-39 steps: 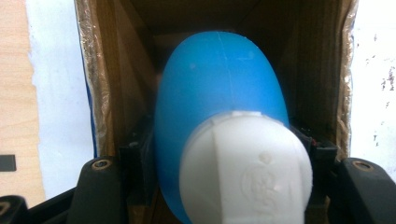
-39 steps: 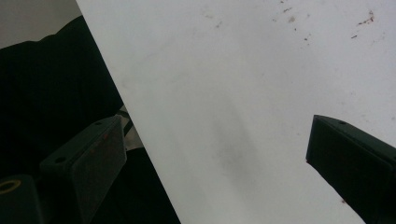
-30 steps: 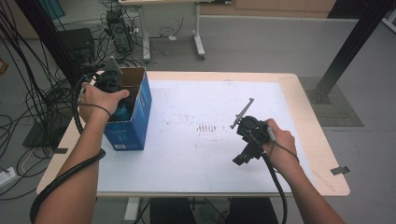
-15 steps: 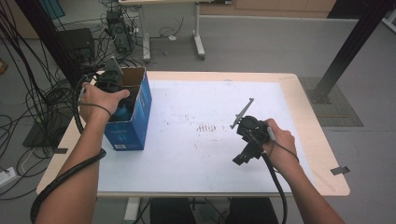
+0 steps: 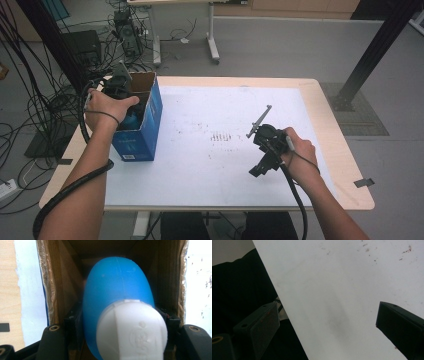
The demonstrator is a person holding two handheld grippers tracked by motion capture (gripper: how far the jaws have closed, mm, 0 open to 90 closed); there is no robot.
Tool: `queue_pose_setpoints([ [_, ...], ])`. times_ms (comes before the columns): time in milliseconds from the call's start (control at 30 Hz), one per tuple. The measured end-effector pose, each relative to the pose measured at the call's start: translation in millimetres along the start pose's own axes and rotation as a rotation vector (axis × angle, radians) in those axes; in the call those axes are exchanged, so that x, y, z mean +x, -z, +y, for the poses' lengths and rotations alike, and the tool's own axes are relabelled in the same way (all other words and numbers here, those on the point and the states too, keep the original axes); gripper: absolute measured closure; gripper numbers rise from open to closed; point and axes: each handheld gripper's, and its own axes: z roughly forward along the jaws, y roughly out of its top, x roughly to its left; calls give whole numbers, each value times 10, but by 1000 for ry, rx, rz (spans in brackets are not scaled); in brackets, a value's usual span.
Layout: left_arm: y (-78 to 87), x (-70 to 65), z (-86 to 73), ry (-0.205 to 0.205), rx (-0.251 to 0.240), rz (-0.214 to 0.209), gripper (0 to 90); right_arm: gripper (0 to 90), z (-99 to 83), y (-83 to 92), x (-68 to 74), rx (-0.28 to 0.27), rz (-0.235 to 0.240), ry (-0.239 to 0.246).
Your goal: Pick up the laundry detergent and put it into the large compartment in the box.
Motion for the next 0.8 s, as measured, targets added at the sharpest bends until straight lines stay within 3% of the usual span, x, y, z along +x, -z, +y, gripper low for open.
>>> queue_pose_setpoints([
  [800, 2, 10, -15, -7, -6, -4, 376, 46, 2, 2, -4, -5, 0, 2],
])
